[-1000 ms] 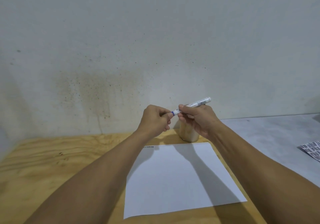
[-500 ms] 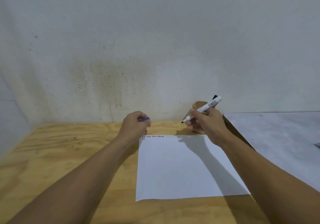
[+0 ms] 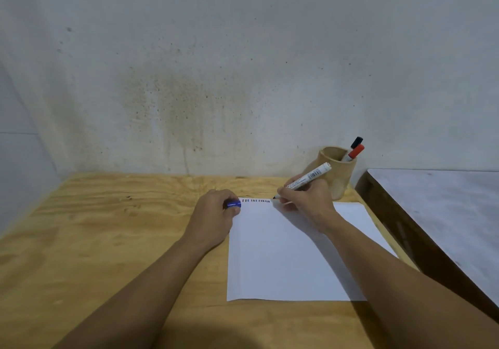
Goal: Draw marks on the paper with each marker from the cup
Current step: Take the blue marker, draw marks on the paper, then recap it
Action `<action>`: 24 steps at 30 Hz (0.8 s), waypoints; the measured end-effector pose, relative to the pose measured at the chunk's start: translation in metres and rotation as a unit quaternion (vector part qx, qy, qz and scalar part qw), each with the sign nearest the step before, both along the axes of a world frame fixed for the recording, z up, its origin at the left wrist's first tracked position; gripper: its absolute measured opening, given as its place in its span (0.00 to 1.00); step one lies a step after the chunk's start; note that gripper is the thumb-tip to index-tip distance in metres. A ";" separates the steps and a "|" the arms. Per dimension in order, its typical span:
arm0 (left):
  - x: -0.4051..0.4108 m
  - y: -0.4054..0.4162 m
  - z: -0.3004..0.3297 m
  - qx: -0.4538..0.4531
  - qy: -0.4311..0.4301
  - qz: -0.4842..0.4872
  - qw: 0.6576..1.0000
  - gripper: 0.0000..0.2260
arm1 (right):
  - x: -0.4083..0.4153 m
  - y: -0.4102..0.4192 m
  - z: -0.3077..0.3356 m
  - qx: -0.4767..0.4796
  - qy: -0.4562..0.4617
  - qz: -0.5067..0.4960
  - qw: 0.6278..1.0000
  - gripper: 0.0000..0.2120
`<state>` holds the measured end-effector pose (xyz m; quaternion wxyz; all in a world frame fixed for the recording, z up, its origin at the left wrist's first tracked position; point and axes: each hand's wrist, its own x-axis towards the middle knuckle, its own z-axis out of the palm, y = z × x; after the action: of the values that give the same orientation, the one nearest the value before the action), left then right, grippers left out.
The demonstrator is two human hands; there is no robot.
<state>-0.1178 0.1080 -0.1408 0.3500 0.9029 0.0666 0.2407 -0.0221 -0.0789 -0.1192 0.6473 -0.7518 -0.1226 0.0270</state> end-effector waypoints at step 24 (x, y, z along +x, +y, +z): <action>0.002 0.002 -0.004 -0.053 -0.015 0.026 0.998 0.07 | -0.003 0.005 -0.015 0.028 -0.039 0.010 0.999 0.09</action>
<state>-0.1159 0.1101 -0.1449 0.3919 0.8774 0.0972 0.2591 -0.0249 -0.0735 -0.1343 0.6624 -0.7327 -0.1561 0.0012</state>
